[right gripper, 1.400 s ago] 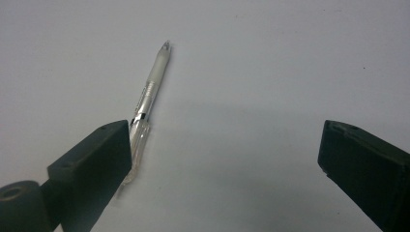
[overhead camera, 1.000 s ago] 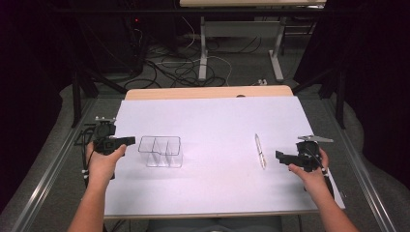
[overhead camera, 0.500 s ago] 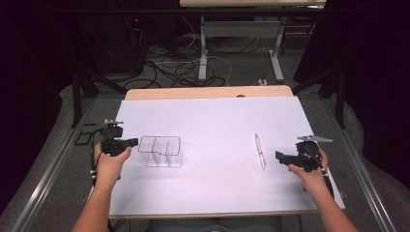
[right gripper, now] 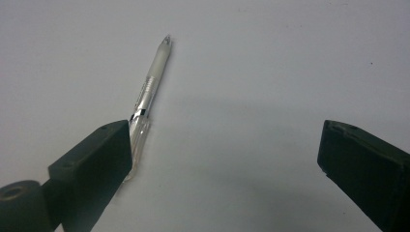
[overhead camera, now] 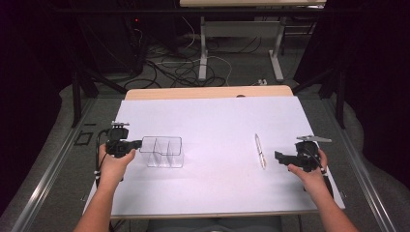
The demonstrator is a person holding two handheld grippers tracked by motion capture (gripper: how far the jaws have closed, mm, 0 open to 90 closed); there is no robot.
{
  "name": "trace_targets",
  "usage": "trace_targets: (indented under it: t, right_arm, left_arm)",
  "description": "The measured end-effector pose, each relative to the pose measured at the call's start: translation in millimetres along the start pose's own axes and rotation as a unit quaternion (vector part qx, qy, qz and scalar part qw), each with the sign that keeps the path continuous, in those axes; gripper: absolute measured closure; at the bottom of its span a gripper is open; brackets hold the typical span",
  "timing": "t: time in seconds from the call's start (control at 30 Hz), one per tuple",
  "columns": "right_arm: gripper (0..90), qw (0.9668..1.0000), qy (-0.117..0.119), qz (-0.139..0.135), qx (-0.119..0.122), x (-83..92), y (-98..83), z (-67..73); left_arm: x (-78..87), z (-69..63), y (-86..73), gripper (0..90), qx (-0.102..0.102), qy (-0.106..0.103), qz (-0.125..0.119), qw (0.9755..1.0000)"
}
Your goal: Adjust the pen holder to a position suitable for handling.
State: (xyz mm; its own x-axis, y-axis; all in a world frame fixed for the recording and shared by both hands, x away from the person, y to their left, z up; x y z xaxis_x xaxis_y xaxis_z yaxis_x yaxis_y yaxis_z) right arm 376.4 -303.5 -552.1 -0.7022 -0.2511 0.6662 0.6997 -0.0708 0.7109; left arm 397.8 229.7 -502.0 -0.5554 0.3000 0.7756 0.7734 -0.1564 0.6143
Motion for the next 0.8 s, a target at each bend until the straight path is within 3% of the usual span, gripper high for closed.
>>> trace_targets:
  t: [0.4,0.67,0.8]
  right_arm:
    - [4.8,1.0000,0.000,0.000,-0.001,0.0,-0.1,-0.4]
    - [4.9,1.0000,0.002,0.001,0.000,0.1,-0.1,0.7]
    - [4.9,1.0000,0.001,0.001,0.002,-0.8,-0.1,1.2]
  left_arm:
    - [-0.8,-28.8,-2.9,90.0,-0.007,-0.027,0.023,0.9993]
    - [-2.4,-47.0,-4.6,90.0,-0.024,-0.041,0.032,0.9983]
    - [-6.3,-53.6,-3.3,90.0,-0.028,-0.041,0.021,0.9986]
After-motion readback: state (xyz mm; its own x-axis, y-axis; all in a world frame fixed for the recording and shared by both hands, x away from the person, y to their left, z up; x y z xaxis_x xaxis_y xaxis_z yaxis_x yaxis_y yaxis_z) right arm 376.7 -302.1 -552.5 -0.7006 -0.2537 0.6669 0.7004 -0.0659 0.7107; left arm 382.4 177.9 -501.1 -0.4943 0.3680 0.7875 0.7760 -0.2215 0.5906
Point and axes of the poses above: each handheld gripper's, and its own axes: x roughly backward along the jaws, y roughly out of its top, z roughly to its left, the point moved 4 cm from there along -x, roughly forward along the jaws, and after that the axes turned 6 degrees about -x, right-handed, at the moved point
